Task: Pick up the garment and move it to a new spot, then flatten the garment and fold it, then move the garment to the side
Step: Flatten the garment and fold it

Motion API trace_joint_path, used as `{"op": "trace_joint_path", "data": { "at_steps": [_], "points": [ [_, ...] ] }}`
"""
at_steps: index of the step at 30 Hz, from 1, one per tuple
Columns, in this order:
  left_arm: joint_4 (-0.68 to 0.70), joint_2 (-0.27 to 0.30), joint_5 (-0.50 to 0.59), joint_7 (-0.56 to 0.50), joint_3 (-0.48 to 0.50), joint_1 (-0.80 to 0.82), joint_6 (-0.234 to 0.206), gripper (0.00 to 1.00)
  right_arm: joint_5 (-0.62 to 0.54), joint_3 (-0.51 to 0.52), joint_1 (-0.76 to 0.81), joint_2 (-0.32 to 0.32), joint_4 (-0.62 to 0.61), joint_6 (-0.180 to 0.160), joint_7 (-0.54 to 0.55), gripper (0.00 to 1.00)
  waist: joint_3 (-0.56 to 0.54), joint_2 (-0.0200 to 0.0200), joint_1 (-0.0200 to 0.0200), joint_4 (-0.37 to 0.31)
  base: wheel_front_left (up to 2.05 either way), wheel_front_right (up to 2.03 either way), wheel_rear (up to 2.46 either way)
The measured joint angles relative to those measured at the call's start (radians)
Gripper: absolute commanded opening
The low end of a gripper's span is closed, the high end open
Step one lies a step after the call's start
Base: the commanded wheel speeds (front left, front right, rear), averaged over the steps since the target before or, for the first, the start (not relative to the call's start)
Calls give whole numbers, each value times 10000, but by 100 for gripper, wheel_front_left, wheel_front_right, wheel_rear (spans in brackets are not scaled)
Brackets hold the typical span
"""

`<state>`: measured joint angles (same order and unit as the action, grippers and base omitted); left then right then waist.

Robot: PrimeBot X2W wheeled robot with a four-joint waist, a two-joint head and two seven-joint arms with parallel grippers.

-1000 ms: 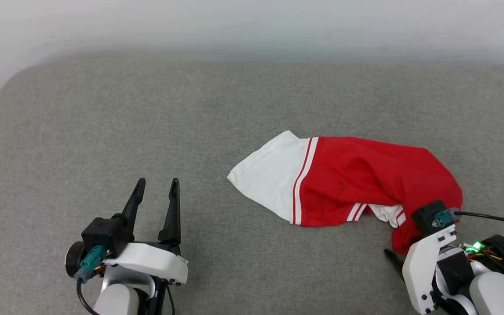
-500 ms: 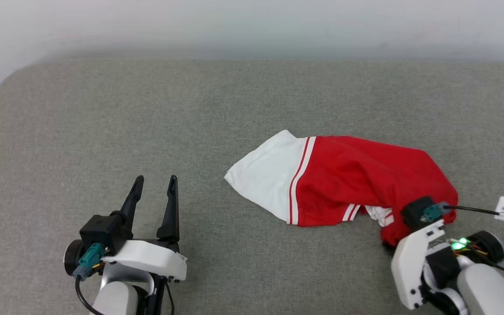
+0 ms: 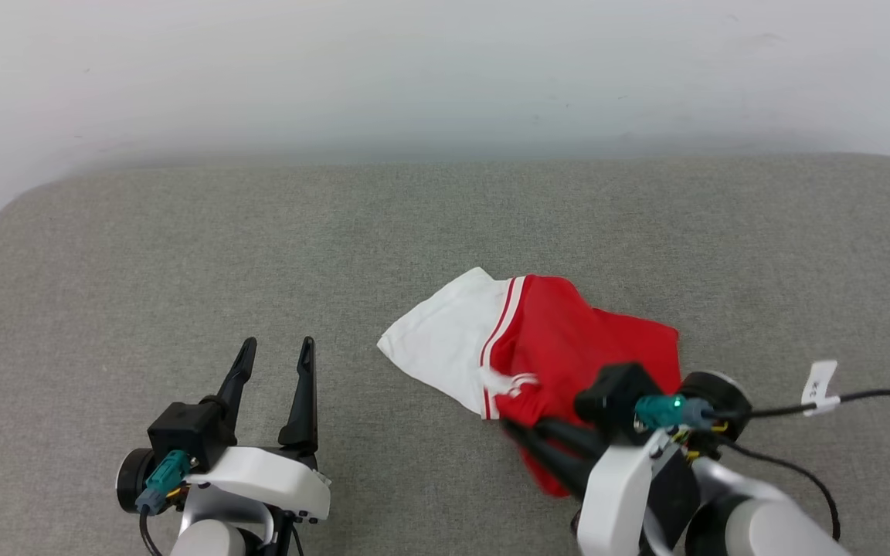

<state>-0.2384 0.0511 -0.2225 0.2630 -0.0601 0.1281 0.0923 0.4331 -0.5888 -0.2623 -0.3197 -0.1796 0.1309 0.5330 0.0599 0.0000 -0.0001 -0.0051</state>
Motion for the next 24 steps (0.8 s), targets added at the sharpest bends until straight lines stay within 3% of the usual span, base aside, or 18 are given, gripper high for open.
{"op": "trace_joint_path", "data": {
  "at_steps": [4,8,14,20,22,23,24],
  "points": [
    [50,10,12,0,4,-32,-13,100,295,-299,532,73,-832,4,19,0,22,0,0,-5,0,0,0],
    [104,12,12,0,-17,-28,-13,100,433,504,1467,148,-769,4,194,0,203,0,0,22,0,0,0],
    [98,10,-4,0,-67,58,-12,100,443,2326,2412,403,757,2,257,0,579,0,1,46,0,0,0],
    [61,12,-6,0,-134,254,17,100,671,3087,2537,834,2211,2,-182,0,864,0,2,140,0,0,0],
    [35,10,-13,0,-153,283,19,100,798,3162,2543,955,2470,2,-483,59,913,0,1,179,0,0,0],
    [25,8,-15,0,-165,310,21,100,805,3164,2543,999,2554,2,-654,100,928,0,1,196,0,0,0],
    [19,10,-17,0,-173,326,21,100,853,3160,2542,1035,2596,2,-840,100,935,0,1,212,0,0,0]
  ]
}}
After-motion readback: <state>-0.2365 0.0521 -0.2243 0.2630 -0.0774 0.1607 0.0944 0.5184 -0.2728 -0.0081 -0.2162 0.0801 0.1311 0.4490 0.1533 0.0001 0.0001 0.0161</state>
